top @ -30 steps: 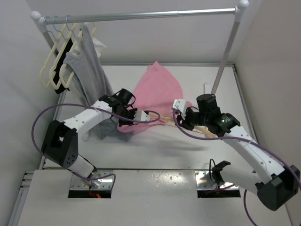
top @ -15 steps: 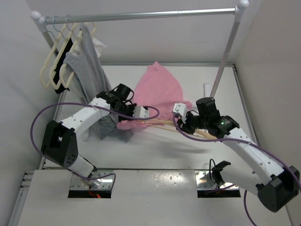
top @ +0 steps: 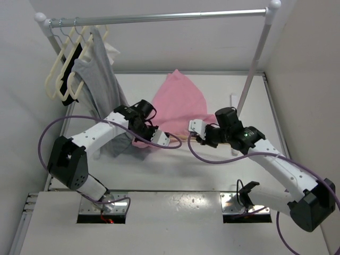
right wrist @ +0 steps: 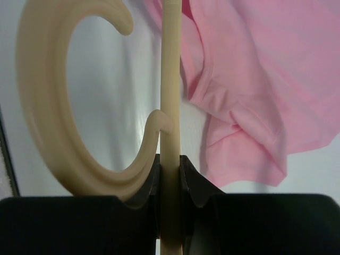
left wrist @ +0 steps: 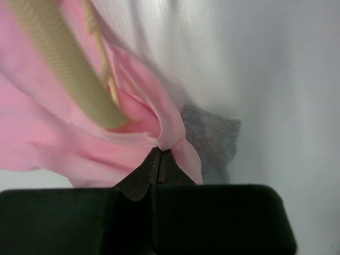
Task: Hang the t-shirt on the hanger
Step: Place tshirt on hanger
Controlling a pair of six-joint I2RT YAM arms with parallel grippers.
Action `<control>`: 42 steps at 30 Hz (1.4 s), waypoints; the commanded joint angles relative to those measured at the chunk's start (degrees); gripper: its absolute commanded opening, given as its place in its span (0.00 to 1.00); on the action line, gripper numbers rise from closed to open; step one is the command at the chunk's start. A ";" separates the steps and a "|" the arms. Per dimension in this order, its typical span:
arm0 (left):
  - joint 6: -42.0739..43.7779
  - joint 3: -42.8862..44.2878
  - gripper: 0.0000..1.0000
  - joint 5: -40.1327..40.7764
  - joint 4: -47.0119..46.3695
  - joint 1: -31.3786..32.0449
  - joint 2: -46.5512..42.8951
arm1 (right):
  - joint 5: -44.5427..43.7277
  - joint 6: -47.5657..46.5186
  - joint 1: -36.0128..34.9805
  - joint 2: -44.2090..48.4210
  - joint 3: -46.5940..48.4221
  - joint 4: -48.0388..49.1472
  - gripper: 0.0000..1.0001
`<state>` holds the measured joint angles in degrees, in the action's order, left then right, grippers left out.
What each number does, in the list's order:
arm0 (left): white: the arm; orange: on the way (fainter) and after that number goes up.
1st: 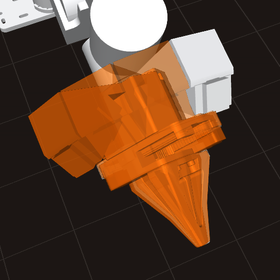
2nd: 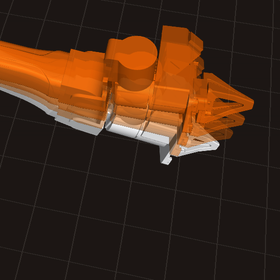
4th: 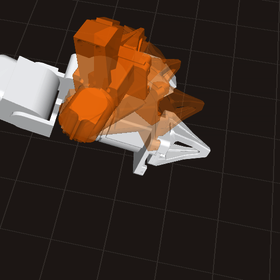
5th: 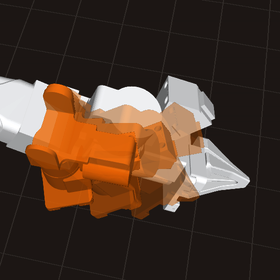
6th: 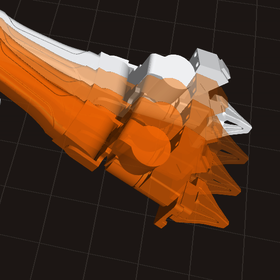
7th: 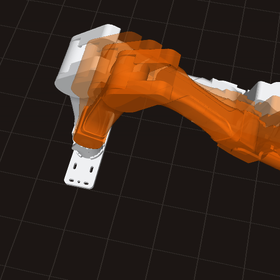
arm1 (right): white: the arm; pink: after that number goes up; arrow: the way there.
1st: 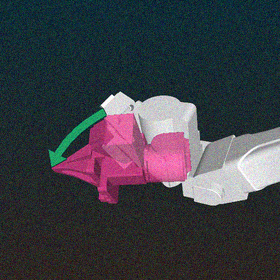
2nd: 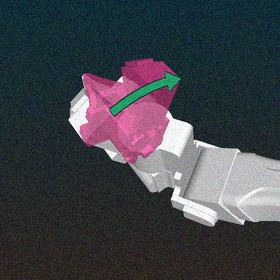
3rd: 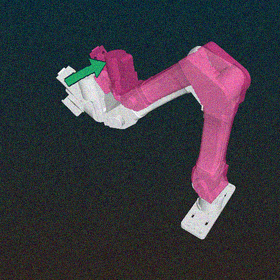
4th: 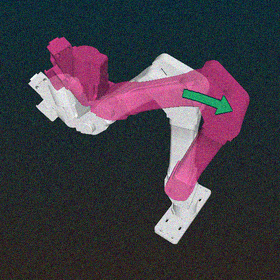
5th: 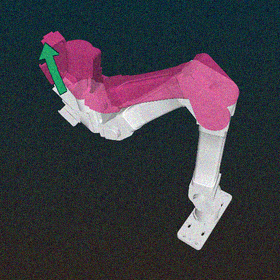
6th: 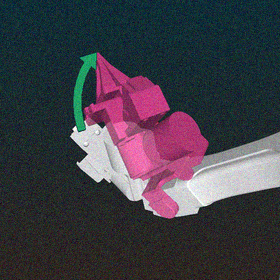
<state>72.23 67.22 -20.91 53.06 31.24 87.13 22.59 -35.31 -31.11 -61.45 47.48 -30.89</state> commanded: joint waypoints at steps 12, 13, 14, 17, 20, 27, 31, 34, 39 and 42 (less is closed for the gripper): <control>-5.69 7.30 0.00 2.27 -4.01 -1.27 2.25 | 3.78 -4.94 -3.69 -1.39 -0.02 4.26 0.00; -7.00 8.01 0.00 1.32 -4.01 -1.27 2.25 | 3.78 -4.16 -4.21 -1.39 -0.55 4.96 0.00; -7.01 8.71 0.00 -0.35 -4.01 -1.27 1.73 | 4.30 -2.41 -4.22 -1.39 -1.59 5.49 0.00; -7.80 11.78 0.00 -3.51 -3.32 -1.80 0.41 | 6.58 2.94 -3.52 0.09 -5.36 11.89 0.00; -9.11 15.74 0.00 -9.05 0.02 -1.27 0.41 | 7.12 8.32 -3.52 2.04 -9.59 20.50 0.00; -6.58 17.07 0.00 -11.53 6.09 2.86 -1.70 | 1.67 26.68 -3.52 2.65 -12.24 33.88 0.00; -7.01 17.07 0.00 -11.53 5.40 3.38 -2.93 | -0.79 28.98 -3.68 3.70 -13.38 35.03 0.00; -9.90 17.59 0.00 -11.00 2.32 5.75 -2.93 | -1.50 31.52 -3.69 3.71 -13.38 37.40 0.00; -11.23 19.18 0.00 -9.07 -1.02 11.81 -3.55 | -0.70 31.62 -3.69 2.56 -12.06 38.63 0.00; -11.23 21.01 0.00 -4.42 -1.73 12.44 -3.55 | 0.00 30.31 -3.69 2.56 -12.06 37.67 0.00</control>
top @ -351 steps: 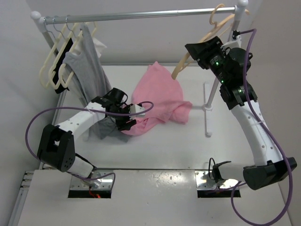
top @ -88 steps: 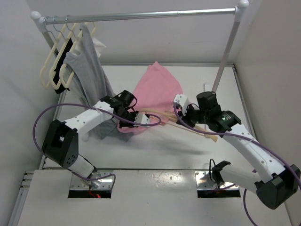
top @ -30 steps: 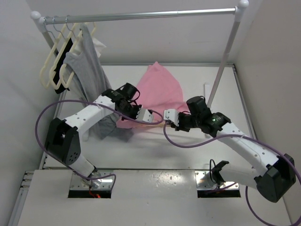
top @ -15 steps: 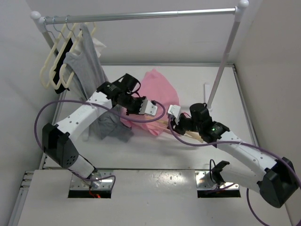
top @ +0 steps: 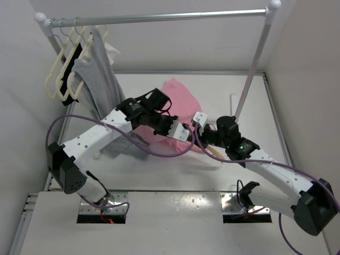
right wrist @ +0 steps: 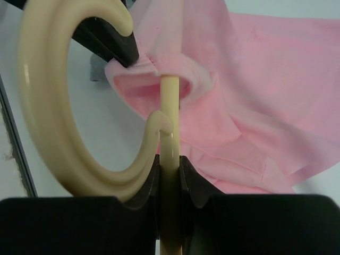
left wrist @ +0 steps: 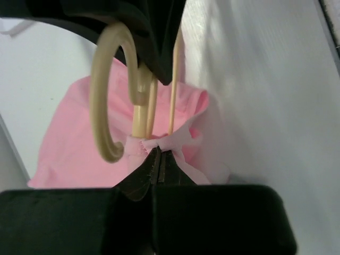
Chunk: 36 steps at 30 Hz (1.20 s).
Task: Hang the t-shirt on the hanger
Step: Place tshirt on hanger
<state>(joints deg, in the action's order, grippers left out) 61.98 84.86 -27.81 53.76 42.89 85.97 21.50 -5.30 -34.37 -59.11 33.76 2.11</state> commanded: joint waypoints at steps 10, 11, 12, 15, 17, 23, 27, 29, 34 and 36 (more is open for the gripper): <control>-0.01 4.09 0.00 1.28 -4.71 0.95 -1.34 | 2.76 0.64 -0.96 4.88 -2.73 7.99 0.00; -0.71 3.30 0.00 0.75 -5.41 1.49 -1.34 | 2.76 0.64 -0.96 4.88 -2.73 9.39 0.00; -0.72 2.16 0.03 0.74 -5.42 1.49 -1.34 | 2.76 0.64 -0.96 4.88 -2.73 9.40 0.00; -0.19 -1.62 0.15 0.04 -6.03 2.11 -1.86 | 2.76 0.64 -0.96 4.27 -2.21 9.32 0.00; -0.19 -2.15 0.20 0.04 -6.03 2.11 -2.39 | 2.76 0.12 -0.96 4.27 -1.59 8.62 0.00; 1.65 -4.08 0.41 1.27 -2.87 1.58 -2.39 | 1.36 -0.41 -0.96 3.74 -2.12 9.23 0.00; 0.61 -6.37 0.55 1.80 -3.40 1.58 -2.92 | 1.97 -0.93 -0.96 3.13 -1.51 9.76 0.00; -0.88 -7.07 0.60 3.28 -4.97 1.58 -2.92 | 2.59 -0.94 -0.96 3.13 -1.50 9.76 0.00; -4.66 -8.57 0.64 7.33 -11.91 1.06 -2.92 | 3.72 -2.17 -0.96 3.65 -0.97 9.23 0.00; -5.29 -9.09 0.64 7.33 -12.45 1.05 -2.92 | 3.73 -2.17 -0.96 3.65 -0.97 9.23 0.00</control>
<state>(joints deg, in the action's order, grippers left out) 59.35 76.44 -21.63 44.91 44.38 84.79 23.00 -6.26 -35.11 -56.31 30.44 5.41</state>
